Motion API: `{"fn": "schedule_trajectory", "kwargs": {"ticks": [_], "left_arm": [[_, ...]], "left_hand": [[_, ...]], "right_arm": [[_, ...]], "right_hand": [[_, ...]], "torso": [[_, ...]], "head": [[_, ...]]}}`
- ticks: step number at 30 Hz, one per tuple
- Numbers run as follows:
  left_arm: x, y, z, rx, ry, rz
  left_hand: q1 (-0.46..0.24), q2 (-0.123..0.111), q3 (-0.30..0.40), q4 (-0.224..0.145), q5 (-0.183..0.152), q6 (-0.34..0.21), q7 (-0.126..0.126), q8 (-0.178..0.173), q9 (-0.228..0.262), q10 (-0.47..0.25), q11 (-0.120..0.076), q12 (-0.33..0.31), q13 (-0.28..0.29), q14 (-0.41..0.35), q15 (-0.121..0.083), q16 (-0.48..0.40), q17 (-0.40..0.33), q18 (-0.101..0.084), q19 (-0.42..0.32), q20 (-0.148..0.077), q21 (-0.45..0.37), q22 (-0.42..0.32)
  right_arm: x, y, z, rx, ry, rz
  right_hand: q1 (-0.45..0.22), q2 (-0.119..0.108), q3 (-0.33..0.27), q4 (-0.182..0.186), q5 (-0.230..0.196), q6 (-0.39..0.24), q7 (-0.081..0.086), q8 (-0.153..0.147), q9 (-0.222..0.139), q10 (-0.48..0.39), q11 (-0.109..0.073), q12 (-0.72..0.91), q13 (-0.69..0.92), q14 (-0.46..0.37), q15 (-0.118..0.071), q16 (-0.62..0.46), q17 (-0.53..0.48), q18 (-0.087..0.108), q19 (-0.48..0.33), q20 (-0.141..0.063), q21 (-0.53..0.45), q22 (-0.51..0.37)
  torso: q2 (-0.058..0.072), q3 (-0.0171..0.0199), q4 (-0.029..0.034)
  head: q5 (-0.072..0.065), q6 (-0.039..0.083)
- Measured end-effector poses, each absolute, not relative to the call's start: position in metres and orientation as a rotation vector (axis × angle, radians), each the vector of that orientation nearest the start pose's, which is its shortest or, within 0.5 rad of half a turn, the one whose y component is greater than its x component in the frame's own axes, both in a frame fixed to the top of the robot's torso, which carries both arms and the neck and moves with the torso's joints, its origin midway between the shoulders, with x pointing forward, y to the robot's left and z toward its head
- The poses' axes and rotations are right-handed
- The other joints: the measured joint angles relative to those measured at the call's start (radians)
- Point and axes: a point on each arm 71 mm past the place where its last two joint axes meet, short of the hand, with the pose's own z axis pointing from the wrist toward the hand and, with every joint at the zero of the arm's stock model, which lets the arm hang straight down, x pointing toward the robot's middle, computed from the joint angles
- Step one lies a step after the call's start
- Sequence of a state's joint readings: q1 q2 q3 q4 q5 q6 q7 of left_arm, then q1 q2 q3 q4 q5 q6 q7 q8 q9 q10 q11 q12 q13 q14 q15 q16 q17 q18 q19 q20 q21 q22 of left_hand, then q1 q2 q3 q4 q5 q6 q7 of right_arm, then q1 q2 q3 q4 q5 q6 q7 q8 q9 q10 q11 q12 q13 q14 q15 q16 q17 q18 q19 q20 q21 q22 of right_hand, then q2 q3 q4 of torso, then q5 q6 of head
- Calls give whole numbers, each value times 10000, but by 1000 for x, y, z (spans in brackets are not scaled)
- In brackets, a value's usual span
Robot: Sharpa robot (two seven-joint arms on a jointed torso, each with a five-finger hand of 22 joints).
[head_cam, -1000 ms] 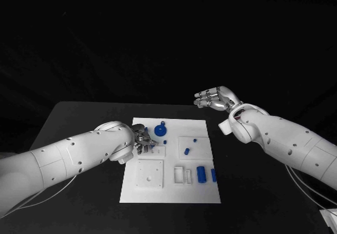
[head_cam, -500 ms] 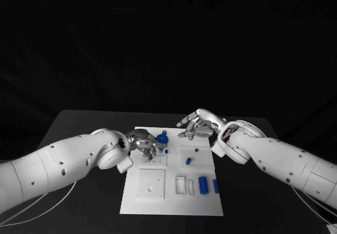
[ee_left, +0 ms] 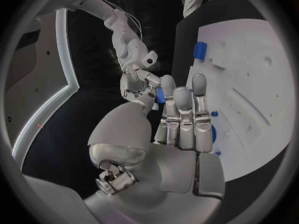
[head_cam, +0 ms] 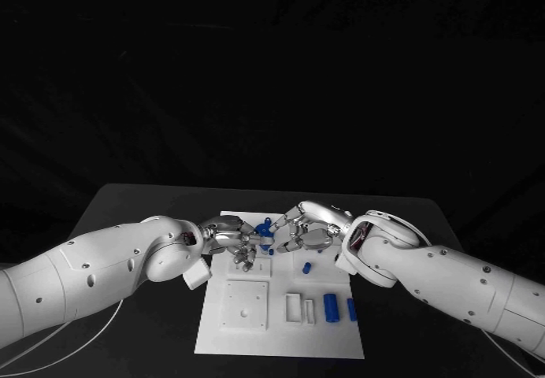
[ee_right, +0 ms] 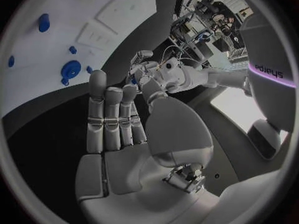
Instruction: Assemble the parts on the task board
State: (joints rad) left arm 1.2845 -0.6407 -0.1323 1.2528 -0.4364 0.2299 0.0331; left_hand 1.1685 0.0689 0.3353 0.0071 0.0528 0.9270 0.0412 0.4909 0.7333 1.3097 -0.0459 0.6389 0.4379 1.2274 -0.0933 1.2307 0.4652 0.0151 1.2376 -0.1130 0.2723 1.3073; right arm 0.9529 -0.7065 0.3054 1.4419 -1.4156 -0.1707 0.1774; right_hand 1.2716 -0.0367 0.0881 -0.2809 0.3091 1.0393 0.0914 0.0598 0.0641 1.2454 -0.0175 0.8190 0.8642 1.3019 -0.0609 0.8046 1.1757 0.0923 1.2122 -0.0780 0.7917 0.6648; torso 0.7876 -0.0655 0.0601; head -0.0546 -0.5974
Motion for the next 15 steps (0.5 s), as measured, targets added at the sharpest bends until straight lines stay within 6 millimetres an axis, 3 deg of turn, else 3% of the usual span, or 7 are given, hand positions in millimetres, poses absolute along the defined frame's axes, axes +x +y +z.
{"fn": "schedule_trajectory", "kwargs": {"ticks": [11,15], "left_arm": [[511,154,-208,-5043,22291,-14554],[510,154,-208,-4981,22371,-14656]], "left_hand": [[48,57,-137,-137,-36,-93,31,-1,15,-2,-1,0,-9,-56,5,40,-38,0,-33,-33,0,0],[50,59,-137,-137,-37,-112,49,-1,14,-2,-1,0,-8,-55,5,40,-38,0,-33,-33,0,7]], "right_arm": [[479,-144,-185,-2051,15824,10576],[478,-143,-185,-2157,15772,10524]], "right_hand": [[-46,-47,90,35,-76,17,-12,0,-1,235,-5,753,923,0,0,1063,212,1,-67,32,32,1057],[-179,86,160,51,-113,69,33,0,-2,307,-5,917,1131,63,16,1267,246,33,-67,32,-100,1383]], "torso": [[5,7,-4],[5,8,-3]], "head": [[13,14],[6,-1]]}}
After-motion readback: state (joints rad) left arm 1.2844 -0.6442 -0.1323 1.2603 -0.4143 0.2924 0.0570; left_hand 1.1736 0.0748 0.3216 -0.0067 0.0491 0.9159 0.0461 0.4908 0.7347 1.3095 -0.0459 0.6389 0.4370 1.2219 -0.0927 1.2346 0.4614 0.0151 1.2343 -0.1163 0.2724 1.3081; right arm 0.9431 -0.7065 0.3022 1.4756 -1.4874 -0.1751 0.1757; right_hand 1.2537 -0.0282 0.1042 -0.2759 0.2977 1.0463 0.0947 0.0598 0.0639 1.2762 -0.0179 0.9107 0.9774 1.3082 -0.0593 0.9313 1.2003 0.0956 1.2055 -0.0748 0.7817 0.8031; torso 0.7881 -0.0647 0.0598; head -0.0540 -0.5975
